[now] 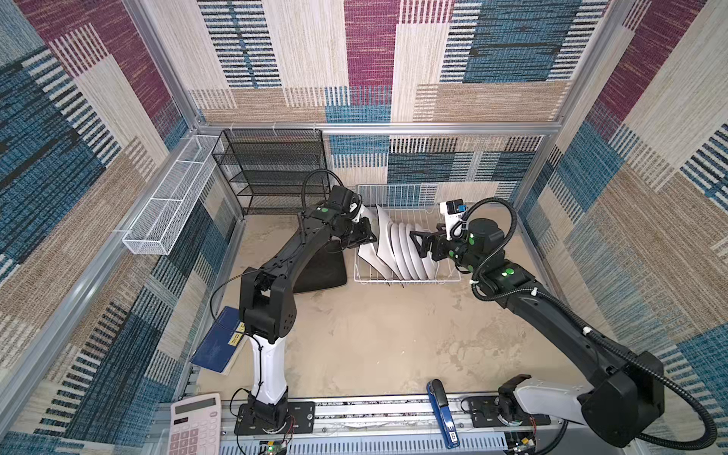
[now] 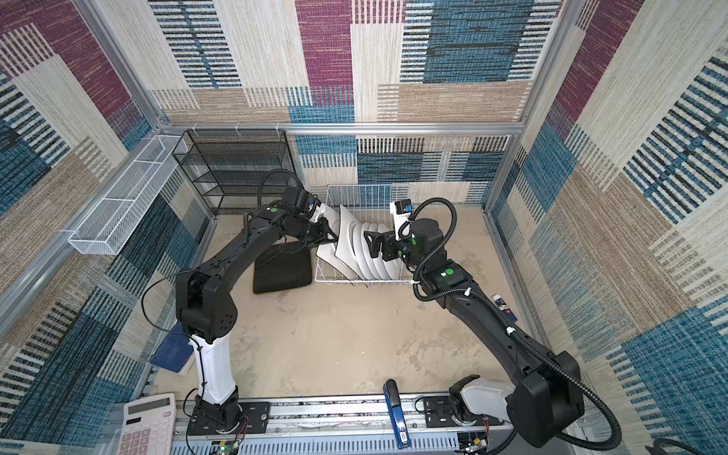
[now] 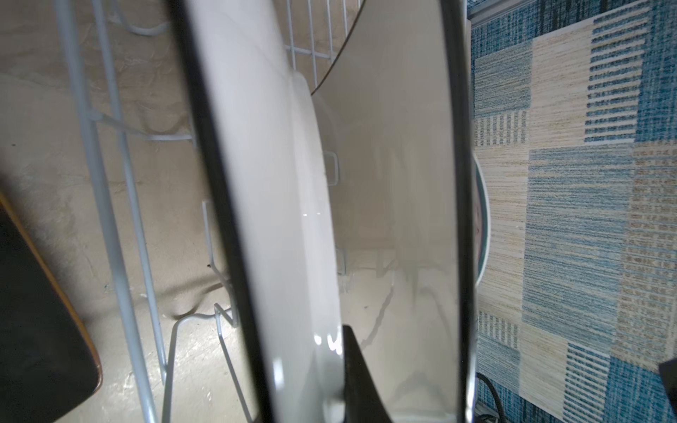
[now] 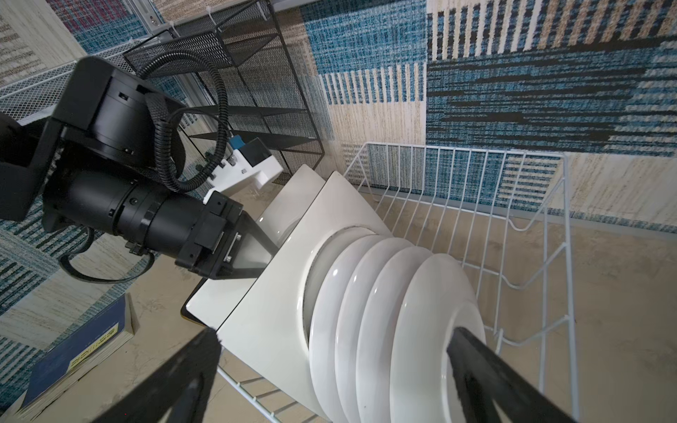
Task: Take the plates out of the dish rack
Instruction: 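Reach the left gripper to the nearest white square plate in the rack, then grasp the white square plate's rim with the left gripper and lift it out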
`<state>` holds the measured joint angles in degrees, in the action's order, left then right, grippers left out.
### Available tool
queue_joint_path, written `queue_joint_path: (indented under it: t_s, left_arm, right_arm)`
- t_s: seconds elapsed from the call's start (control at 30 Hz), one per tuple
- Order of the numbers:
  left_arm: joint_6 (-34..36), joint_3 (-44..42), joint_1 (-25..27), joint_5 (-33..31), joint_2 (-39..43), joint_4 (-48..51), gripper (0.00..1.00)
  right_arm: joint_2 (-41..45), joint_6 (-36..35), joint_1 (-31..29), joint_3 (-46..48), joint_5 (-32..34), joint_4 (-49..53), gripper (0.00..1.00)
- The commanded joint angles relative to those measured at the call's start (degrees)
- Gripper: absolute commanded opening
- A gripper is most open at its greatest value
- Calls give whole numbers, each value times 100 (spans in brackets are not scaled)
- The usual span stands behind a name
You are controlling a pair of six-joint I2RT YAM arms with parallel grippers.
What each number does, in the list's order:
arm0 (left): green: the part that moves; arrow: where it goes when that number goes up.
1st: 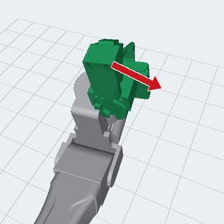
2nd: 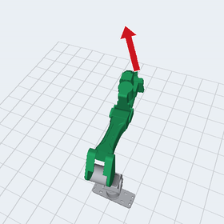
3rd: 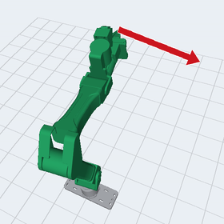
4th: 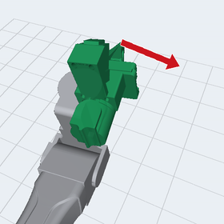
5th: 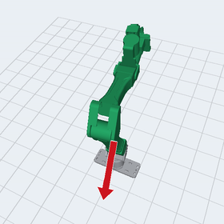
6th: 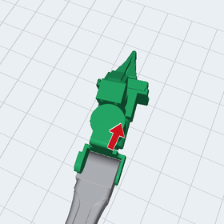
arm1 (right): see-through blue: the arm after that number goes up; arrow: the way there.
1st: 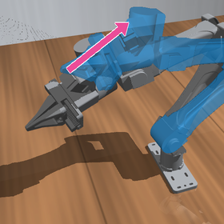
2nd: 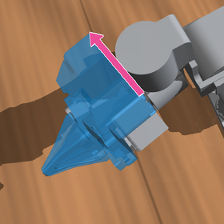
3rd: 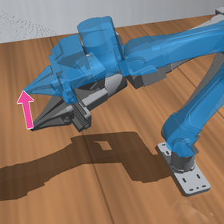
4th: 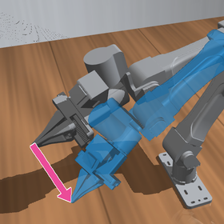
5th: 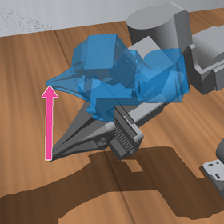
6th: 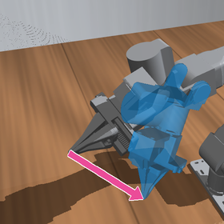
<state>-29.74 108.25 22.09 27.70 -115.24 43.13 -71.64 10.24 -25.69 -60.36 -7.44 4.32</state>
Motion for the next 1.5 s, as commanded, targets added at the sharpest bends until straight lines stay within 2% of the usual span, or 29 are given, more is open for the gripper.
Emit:
queue_joint_path:
  t_s: [0.0, 0.2, 1.0, 1.47]
  left_arm:
    - [66, 12, 6, 114, 69, -9, 11]
    - [-13, 29, 6, 257, 147, -124, 0]
    - [25, 118, 21, 351, 883, -306, 0]
    - [561, 216, 15, -155, 1390, 116, 0]
  right_arm:
    - [-29, -33, -6, -11, 19, -141, 99]
    - [-27, -22, -4, -17, 6, -142, 99]
    - [-47, -224, -4, -211, -293, 43, 99]
    - [68, -138, -6, -118, -337, 6, 99]
